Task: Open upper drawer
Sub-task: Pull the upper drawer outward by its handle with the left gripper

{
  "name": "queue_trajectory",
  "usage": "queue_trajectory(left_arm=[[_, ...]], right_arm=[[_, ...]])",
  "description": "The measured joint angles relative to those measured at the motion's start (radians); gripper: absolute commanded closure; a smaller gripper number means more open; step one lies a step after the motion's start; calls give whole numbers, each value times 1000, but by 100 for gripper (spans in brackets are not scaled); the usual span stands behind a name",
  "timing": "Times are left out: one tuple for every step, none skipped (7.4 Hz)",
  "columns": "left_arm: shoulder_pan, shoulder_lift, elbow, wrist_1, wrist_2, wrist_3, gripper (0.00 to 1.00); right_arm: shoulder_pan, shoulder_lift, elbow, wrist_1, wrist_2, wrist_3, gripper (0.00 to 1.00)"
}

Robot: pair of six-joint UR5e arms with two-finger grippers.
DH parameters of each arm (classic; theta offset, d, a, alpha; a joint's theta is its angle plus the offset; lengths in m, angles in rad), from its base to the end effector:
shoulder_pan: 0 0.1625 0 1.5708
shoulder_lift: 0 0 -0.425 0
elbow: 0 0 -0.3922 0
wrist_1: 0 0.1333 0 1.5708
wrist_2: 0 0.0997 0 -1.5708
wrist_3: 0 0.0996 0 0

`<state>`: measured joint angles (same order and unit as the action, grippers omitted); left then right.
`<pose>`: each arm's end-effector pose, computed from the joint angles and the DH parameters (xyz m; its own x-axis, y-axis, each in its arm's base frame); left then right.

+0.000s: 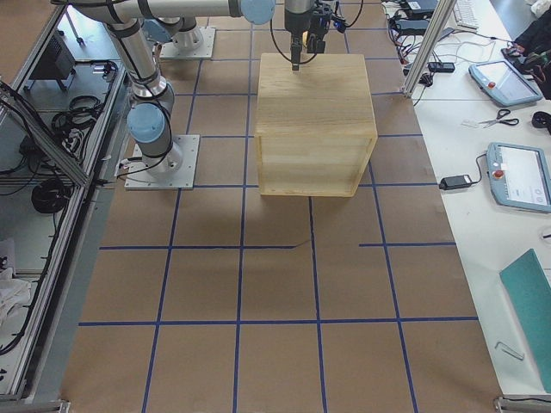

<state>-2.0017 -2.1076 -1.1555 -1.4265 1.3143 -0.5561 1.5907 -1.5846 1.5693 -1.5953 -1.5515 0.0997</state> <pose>-0.4400 -0.5775 0.3861 -0.9648 -0.1319 0.2274 -0.1080 0.9875 0.1145 0.1449 -0.4871 0.4979 -0.9966 0.0789 -0.0231 0.0797 0.9961 -0.0377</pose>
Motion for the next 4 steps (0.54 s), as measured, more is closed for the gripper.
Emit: queue_trajectory(left_arm=[[1,2,1,0,10,9,0],[5,7,0,0,14,17,0],[12,14,-3,-3,16,25,0],[20,17,-6,-6,17,31,0]], right_arm=[[0,0,0,0,0,0,0],[0,0,0,0,0,0,0],[0,0,0,0,0,0,0],[0,0,0,0,0,0,0]])
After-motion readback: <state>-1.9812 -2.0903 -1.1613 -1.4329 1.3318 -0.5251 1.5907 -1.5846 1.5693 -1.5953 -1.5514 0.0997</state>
